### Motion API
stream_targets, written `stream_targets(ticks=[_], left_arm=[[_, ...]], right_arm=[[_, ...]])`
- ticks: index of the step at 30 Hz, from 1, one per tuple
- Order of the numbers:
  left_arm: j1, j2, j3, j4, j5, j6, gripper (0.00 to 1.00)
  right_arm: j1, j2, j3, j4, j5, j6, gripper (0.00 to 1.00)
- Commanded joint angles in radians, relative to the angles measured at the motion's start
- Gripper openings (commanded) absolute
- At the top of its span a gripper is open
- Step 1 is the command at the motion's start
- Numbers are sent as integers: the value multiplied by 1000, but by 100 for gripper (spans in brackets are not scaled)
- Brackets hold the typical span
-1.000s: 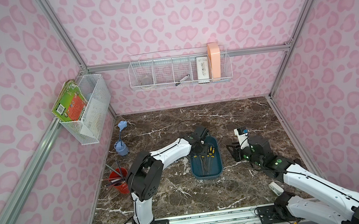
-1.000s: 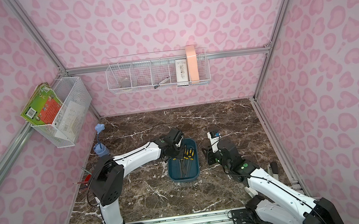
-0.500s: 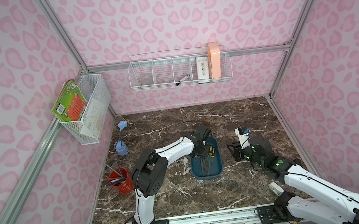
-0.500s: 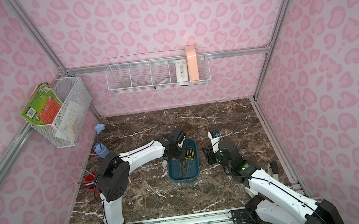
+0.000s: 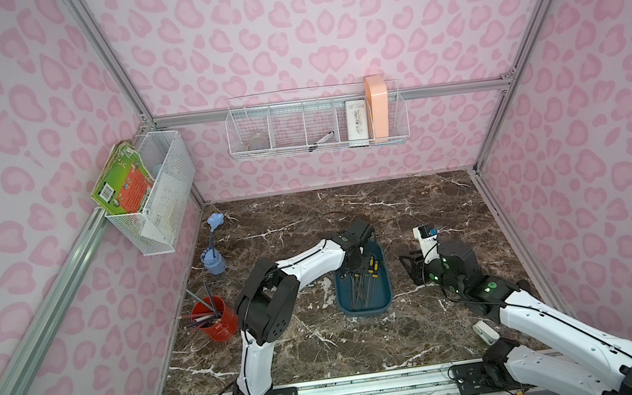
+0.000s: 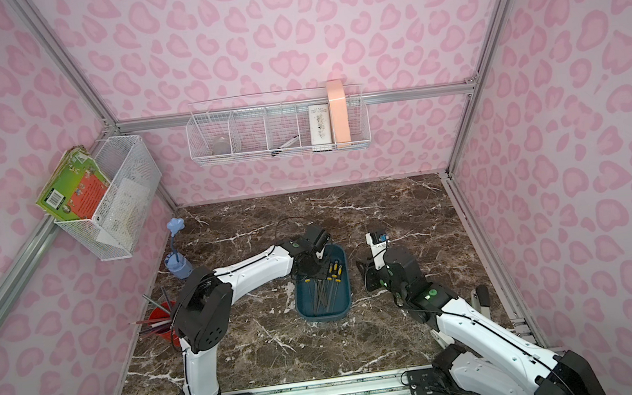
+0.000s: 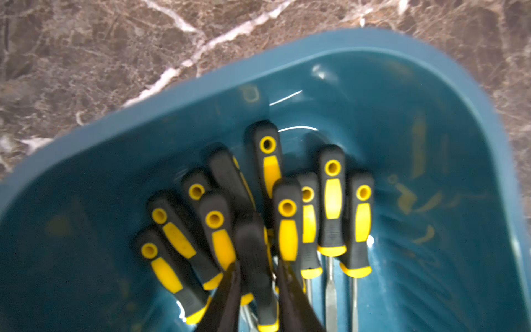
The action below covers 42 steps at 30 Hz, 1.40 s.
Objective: Take the file tool out of the storage box
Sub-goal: Move the storage box to the center of the board, then pick up the file tool from the storage box.
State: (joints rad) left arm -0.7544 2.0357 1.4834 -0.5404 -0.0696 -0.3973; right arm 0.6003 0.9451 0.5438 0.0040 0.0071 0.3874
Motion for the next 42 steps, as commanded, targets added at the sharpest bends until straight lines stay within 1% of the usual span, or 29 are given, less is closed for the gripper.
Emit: stream_targets(ticks=[1,4,6,9,11,13,15,21,23,26,30,32,35,39,42], left_arm=[[0,17,-2,-18,11,-8,18],[-2,20,7,-21,12,-8,20],[-7,26,25,-54,-24,-12,25],[-9,26,20,-52,-6,-15,24],[-13,24,16,-47,-15,-17,24],[-13,24,15,-49,-21,-17,21],[-13,21,13,-40,-25,-20,14],[-14,-8,32,4,8,-15,4],[-14,-34,32,24,25,-17,2],[-14,-83,35,51,5,-15,1],[-11,-164,33,135,19,-4,0],[-10,-209,20,193,41,5,0],[9,-295,-12,302,127,12,0],[67,-446,-159,534,359,-24,0],[88,-574,-306,732,451,-24,0]], right_arm=[[2,0,-2,21,2,-8,39],[2,2,-1,20,1,-11,39],[3,1,-1,20,1,-12,39],[4,-1,-1,19,1,-12,39],[4,-2,0,20,1,-15,39],[3,-3,-2,20,3,-14,39],[4,-3,-2,21,3,-13,39],[7,1,-2,25,-1,-15,39],[9,0,-2,25,3,-17,39],[9,-9,-7,31,5,-15,39],[9,-31,-19,46,-3,-12,40],[8,-50,-29,52,-5,-10,39],[9,-91,-48,85,-51,-4,40],[8,-173,-65,133,-157,25,45],[8,-239,-100,211,-278,67,46]])
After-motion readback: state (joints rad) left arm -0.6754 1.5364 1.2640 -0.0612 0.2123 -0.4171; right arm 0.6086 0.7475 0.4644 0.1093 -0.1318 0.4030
